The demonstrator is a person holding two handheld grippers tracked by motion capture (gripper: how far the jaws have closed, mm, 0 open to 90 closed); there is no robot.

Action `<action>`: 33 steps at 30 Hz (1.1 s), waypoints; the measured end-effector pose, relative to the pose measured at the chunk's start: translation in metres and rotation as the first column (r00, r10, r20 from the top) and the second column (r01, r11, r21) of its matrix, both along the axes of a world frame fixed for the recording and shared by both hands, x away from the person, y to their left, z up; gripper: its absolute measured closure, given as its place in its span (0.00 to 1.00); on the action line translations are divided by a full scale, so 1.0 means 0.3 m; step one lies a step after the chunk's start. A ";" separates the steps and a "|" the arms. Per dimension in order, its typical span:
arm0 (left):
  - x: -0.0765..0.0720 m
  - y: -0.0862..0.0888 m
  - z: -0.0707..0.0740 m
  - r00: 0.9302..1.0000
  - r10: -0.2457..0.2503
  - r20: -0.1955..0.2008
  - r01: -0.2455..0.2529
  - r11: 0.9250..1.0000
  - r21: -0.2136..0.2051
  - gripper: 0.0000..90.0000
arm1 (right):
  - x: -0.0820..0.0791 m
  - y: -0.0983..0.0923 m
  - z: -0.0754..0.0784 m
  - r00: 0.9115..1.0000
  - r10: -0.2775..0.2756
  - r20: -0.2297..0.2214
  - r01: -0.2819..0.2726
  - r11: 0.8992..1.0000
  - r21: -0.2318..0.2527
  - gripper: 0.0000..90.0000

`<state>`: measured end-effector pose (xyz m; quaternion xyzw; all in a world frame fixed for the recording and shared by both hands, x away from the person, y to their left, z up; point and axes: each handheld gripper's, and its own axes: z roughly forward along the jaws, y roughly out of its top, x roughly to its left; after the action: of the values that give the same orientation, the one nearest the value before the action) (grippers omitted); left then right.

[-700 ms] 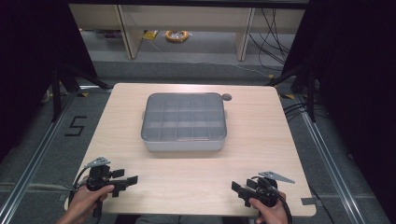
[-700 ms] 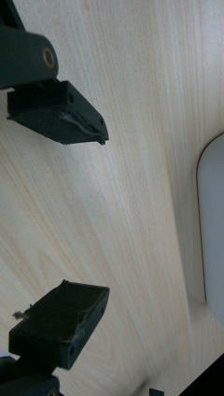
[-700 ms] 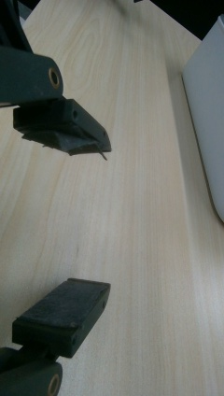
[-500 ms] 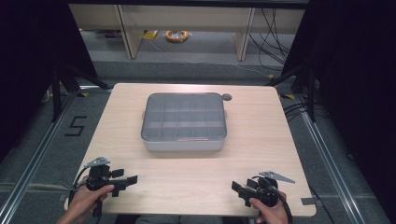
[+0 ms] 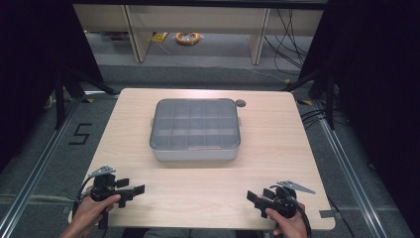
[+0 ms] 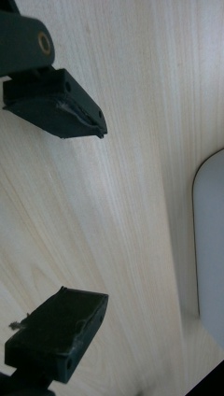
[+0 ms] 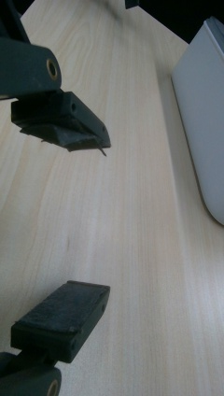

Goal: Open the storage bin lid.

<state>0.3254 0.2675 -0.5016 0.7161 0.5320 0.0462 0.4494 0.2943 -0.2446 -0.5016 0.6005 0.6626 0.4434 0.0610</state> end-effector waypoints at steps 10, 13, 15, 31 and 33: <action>0.009 -0.005 0.000 1.000 0.007 0.004 -0.007 1.000 -0.007 0.17 | 0.015 -0.014 0.008 0.999 -0.031 0.015 0.031 0.999 0.009 0.28; 0.014 -0.005 0.001 1.000 0.012 0.006 -0.012 1.000 -0.015 0.17 | 0.023 -0.021 0.012 0.999 -0.041 0.027 0.041 0.999 0.032 0.28; 0.019 -0.005 0.002 1.000 0.013 0.010 -0.013 1.000 -0.013 0.18 | 0.027 -0.022 0.019 0.999 -0.051 0.009 0.050 0.998 0.044 0.27; 0.062 -0.010 0.031 0.999 0.038 0.035 -0.037 0.999 -0.037 0.21 | 0.128 -0.030 0.033 0.997 -0.038 0.060 0.038 0.999 0.002 0.29; 0.075 -0.011 0.040 0.999 0.035 0.032 -0.034 0.999 -0.034 0.21 | 0.134 -0.031 0.039 0.998 -0.033 0.050 0.033 0.999 0.011 0.29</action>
<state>0.3479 0.2641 -0.4897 0.6983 0.5376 0.0567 0.4692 0.3344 -0.2538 -0.4900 0.6006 0.6485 0.4605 0.0817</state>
